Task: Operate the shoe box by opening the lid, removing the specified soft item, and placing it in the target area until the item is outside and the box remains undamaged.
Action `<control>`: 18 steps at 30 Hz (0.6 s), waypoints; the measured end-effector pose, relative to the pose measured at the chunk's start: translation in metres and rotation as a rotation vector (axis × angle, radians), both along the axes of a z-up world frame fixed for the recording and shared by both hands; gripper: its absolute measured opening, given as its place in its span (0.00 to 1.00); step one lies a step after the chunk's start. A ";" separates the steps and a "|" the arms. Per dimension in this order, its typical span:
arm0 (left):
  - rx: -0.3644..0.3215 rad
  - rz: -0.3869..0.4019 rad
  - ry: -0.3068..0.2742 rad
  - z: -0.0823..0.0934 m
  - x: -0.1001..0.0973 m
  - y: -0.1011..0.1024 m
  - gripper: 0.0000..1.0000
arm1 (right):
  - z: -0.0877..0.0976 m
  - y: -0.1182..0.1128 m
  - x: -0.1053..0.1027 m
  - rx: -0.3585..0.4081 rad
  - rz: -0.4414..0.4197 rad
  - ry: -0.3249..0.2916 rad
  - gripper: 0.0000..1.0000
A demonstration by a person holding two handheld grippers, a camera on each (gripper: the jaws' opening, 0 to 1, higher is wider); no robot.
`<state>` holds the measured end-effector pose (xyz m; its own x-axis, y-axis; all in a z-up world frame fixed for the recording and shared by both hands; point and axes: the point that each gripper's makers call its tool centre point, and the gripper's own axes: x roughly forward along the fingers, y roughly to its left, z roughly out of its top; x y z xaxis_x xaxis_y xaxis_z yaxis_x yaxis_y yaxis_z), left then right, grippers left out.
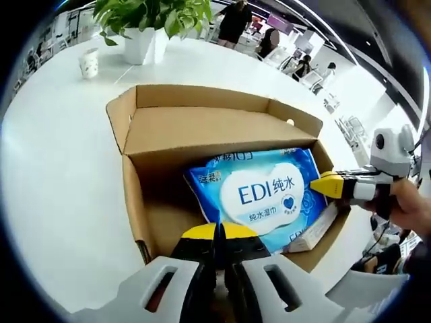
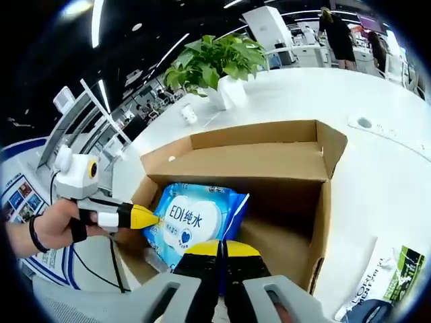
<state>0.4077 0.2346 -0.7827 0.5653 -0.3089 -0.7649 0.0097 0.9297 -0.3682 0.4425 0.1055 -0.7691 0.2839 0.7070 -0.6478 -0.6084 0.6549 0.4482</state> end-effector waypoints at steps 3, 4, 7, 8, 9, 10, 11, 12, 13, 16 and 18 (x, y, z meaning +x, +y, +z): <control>-0.007 0.005 -0.024 0.010 0.001 0.001 0.00 | 0.006 0.001 -0.003 0.008 0.000 -0.009 0.00; -0.008 0.004 -0.032 0.014 0.001 0.002 0.00 | 0.009 0.001 -0.004 0.011 -0.001 -0.011 0.00; -0.013 0.006 -0.049 0.021 0.001 0.002 0.00 | 0.014 0.001 -0.005 0.018 -0.006 -0.016 0.00; -0.014 0.006 -0.054 0.023 0.001 0.002 0.00 | 0.016 0.001 -0.006 0.021 -0.007 -0.017 0.00; -0.019 0.009 -0.061 0.026 0.001 0.002 0.00 | 0.018 0.001 -0.006 0.023 -0.009 -0.019 0.00; -0.020 0.009 -0.063 0.027 0.001 0.002 0.00 | 0.019 0.001 -0.007 0.024 -0.009 -0.019 0.00; -0.024 0.011 -0.069 0.030 0.001 0.002 0.00 | 0.021 0.001 -0.008 0.025 -0.009 -0.021 0.00; -0.025 0.011 -0.072 0.031 0.001 0.002 0.00 | 0.022 0.001 -0.008 0.025 -0.009 -0.023 0.00; -0.024 0.008 -0.078 0.034 0.002 0.001 0.00 | 0.024 0.000 -0.009 0.026 -0.010 -0.026 0.00; -0.024 0.003 -0.086 0.037 0.003 0.001 0.00 | 0.028 -0.001 -0.011 0.029 -0.016 -0.028 0.00; -0.027 0.002 -0.092 0.039 0.004 -0.001 0.00 | 0.031 -0.002 -0.012 0.030 -0.019 -0.032 0.00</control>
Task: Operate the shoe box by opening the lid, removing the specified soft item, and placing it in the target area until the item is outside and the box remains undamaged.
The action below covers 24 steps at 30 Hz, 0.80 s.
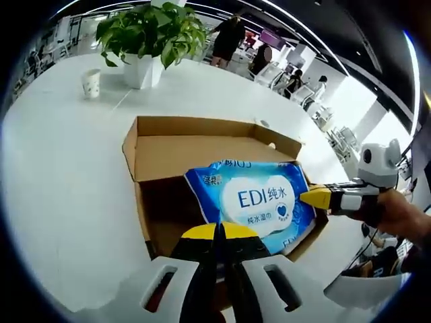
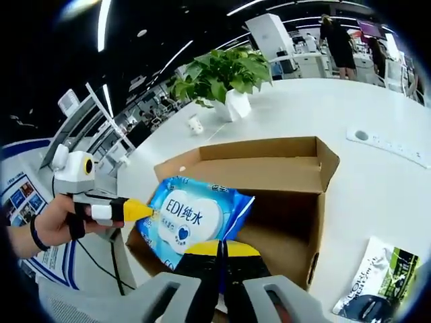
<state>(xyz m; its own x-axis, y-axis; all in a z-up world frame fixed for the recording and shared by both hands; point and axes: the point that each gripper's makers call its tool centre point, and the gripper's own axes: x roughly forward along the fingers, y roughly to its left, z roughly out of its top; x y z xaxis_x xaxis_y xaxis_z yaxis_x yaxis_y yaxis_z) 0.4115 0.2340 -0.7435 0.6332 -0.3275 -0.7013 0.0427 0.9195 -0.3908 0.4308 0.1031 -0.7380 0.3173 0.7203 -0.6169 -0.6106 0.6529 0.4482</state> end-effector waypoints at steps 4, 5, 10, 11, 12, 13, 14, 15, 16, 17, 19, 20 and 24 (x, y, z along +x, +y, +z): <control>0.001 -0.008 -0.011 0.006 -0.001 -0.005 0.00 | 0.005 -0.003 -0.003 0.001 -0.007 -0.006 0.00; 0.001 -0.008 -0.012 0.007 -0.001 -0.006 0.00 | 0.006 -0.004 -0.003 0.001 -0.008 -0.007 0.00; -0.002 -0.014 -0.025 0.014 0.000 -0.013 0.00 | 0.010 -0.014 0.001 0.008 -0.018 -0.013 0.00; -0.002 -0.015 -0.026 0.015 0.001 -0.014 0.00 | 0.010 -0.017 0.003 0.009 -0.023 -0.012 0.00; -0.002 -0.019 -0.029 0.016 0.002 -0.016 0.00 | 0.009 -0.020 0.005 0.008 -0.024 -0.013 0.00; -0.002 -0.022 -0.031 0.017 0.003 -0.018 0.00 | 0.009 -0.022 0.007 0.005 -0.027 -0.013 0.00; -0.002 -0.025 -0.032 0.018 0.003 -0.020 0.00 | 0.009 -0.024 0.007 0.004 -0.029 -0.014 0.00; 0.000 -0.030 -0.035 0.019 0.004 -0.022 0.00 | 0.009 -0.027 0.008 0.003 -0.033 -0.016 0.00; 0.000 -0.033 -0.036 0.020 0.004 -0.024 0.00 | 0.009 -0.027 0.008 0.004 -0.035 -0.017 0.00; 0.000 -0.036 -0.039 0.022 0.003 -0.027 0.00 | 0.010 -0.030 0.008 0.006 -0.039 -0.017 0.00; 0.002 -0.046 -0.044 0.025 0.003 -0.033 0.00 | 0.011 -0.034 0.009 0.011 -0.048 -0.018 0.00; 0.002 -0.050 -0.045 0.026 0.003 -0.035 0.00 | 0.012 -0.036 0.009 0.012 -0.052 -0.018 0.00; 0.000 -0.063 -0.050 0.030 0.004 -0.046 0.00 | 0.013 -0.047 0.009 0.012 -0.071 -0.022 0.00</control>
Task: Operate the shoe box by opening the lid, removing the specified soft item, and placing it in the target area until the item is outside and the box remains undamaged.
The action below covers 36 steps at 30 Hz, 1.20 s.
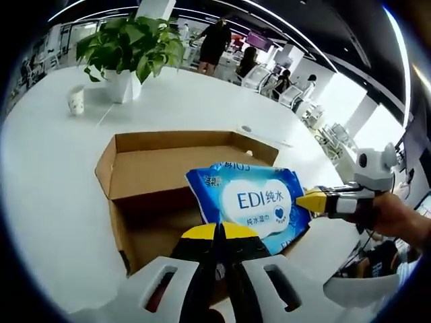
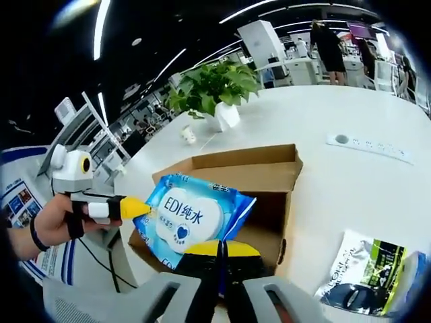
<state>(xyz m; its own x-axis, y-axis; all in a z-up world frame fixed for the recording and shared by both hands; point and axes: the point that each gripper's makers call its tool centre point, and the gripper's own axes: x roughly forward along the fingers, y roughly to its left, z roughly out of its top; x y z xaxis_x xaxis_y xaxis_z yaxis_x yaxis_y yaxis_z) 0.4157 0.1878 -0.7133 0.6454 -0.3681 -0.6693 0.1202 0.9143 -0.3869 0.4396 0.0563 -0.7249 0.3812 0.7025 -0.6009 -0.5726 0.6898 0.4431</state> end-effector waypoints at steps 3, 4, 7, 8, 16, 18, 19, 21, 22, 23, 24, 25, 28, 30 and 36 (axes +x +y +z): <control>0.001 -0.019 -0.005 0.003 0.002 -0.011 0.00 | 0.001 -0.009 0.000 0.000 -0.014 -0.001 0.00; 0.000 -0.023 -0.006 0.004 0.002 -0.014 0.00 | 0.001 -0.012 0.001 0.001 -0.019 -0.001 0.00; 0.002 -0.039 -0.008 0.005 0.004 -0.024 0.00 | 0.002 -0.023 0.001 0.007 -0.040 -0.001 0.00; 0.001 -0.046 -0.009 0.006 0.004 -0.028 0.00 | 0.002 -0.026 0.001 0.006 -0.044 -0.002 0.00; 0.000 -0.095 -0.012 0.008 0.011 -0.054 0.00 | 0.000 -0.052 -0.001 0.005 -0.089 -0.001 0.00; 0.005 -0.107 -0.010 0.006 0.012 -0.060 0.00 | -0.001 -0.057 -0.001 0.002 -0.094 -0.001 0.00; 0.004 -0.111 -0.009 0.006 0.012 -0.062 0.00 | -0.002 -0.059 -0.002 -0.002 -0.096 0.000 0.00; 0.002 -0.119 -0.005 0.005 0.013 -0.068 0.00 | -0.003 -0.065 -0.002 -0.005 -0.103 0.001 0.00; 0.002 -0.125 -0.005 0.005 0.013 -0.071 0.00 | -0.003 -0.069 -0.002 -0.003 -0.110 0.002 0.00; 0.002 -0.129 -0.006 0.005 0.013 -0.074 0.00 | -0.003 -0.072 -0.002 -0.002 -0.114 0.003 0.00; 0.002 -0.133 -0.006 0.005 0.014 -0.076 0.00 | -0.003 -0.075 -0.002 -0.002 -0.118 0.004 0.00; 0.000 -0.139 -0.005 0.005 0.015 -0.079 0.00 | -0.004 -0.077 -0.003 -0.003 -0.121 0.004 0.00; -0.003 -0.148 -0.001 0.004 0.016 -0.086 0.00 | -0.004 -0.084 -0.003 -0.003 -0.130 0.009 0.00; -0.002 -0.155 -0.002 0.004 0.017 -0.091 0.00 | -0.005 -0.089 -0.003 -0.003 -0.138 0.009 0.00; -0.005 -0.175 -0.001 0.004 0.019 -0.106 0.00 | -0.005 -0.106 -0.004 0.000 -0.159 0.012 0.00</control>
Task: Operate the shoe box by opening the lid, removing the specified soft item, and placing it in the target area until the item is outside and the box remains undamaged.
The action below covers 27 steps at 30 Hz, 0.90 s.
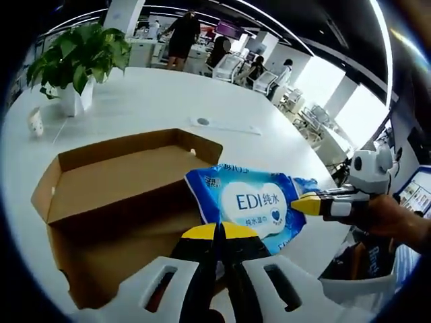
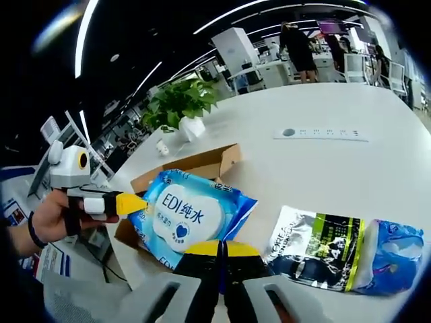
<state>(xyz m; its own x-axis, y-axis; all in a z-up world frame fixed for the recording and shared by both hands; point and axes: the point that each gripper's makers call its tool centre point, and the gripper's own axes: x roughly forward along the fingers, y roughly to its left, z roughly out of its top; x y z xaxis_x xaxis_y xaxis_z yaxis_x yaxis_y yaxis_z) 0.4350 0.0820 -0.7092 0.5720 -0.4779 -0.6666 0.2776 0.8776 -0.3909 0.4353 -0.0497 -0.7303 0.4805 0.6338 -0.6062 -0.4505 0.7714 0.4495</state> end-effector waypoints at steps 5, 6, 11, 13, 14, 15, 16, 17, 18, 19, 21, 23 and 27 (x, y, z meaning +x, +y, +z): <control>0.001 -0.020 0.001 -0.001 0.000 -0.013 0.00 | -0.001 -0.012 -0.002 -0.004 -0.011 0.002 0.00; -0.001 -0.026 0.004 -0.002 0.000 -0.018 0.00 | -0.002 -0.016 -0.003 -0.005 -0.013 0.005 0.00; -0.015 -0.040 0.009 -0.003 0.001 -0.031 0.00 | -0.002 -0.030 -0.007 -0.006 -0.023 0.011 0.00; -0.016 -0.047 0.009 -0.003 0.001 -0.037 0.00 | -0.003 -0.036 -0.008 -0.008 -0.031 0.011 0.00; -0.015 -0.051 0.009 -0.003 0.001 -0.040 0.00 | -0.003 -0.038 -0.008 -0.009 -0.034 0.012 0.00; -0.016 -0.054 0.009 -0.003 0.002 -0.042 0.00 | -0.003 -0.040 -0.008 -0.010 -0.036 0.012 0.00; -0.017 -0.059 0.009 -0.003 0.002 -0.046 0.00 | -0.003 -0.044 -0.009 -0.012 -0.041 0.012 0.00; -0.019 -0.064 0.010 -0.004 0.002 -0.049 0.00 | -0.003 -0.048 -0.009 -0.013 -0.046 0.012 0.00; -0.020 -0.069 0.009 -0.004 0.002 -0.051 0.00 | -0.003 -0.051 -0.009 -0.013 -0.049 0.013 0.00; -0.022 -0.074 0.009 -0.004 0.002 -0.055 0.00 | -0.003 -0.053 -0.010 -0.013 -0.052 0.014 0.00; -0.022 -0.082 0.011 -0.005 0.002 -0.059 0.00 | -0.004 -0.059 -0.010 -0.011 -0.059 0.015 0.00; -0.023 -0.090 0.013 -0.006 0.002 -0.065 0.00 | -0.005 -0.062 -0.011 -0.014 -0.062 0.017 0.00; -0.024 -0.103 0.015 -0.007 0.003 -0.075 0.00 | -0.007 -0.073 -0.012 -0.017 -0.076 0.021 0.00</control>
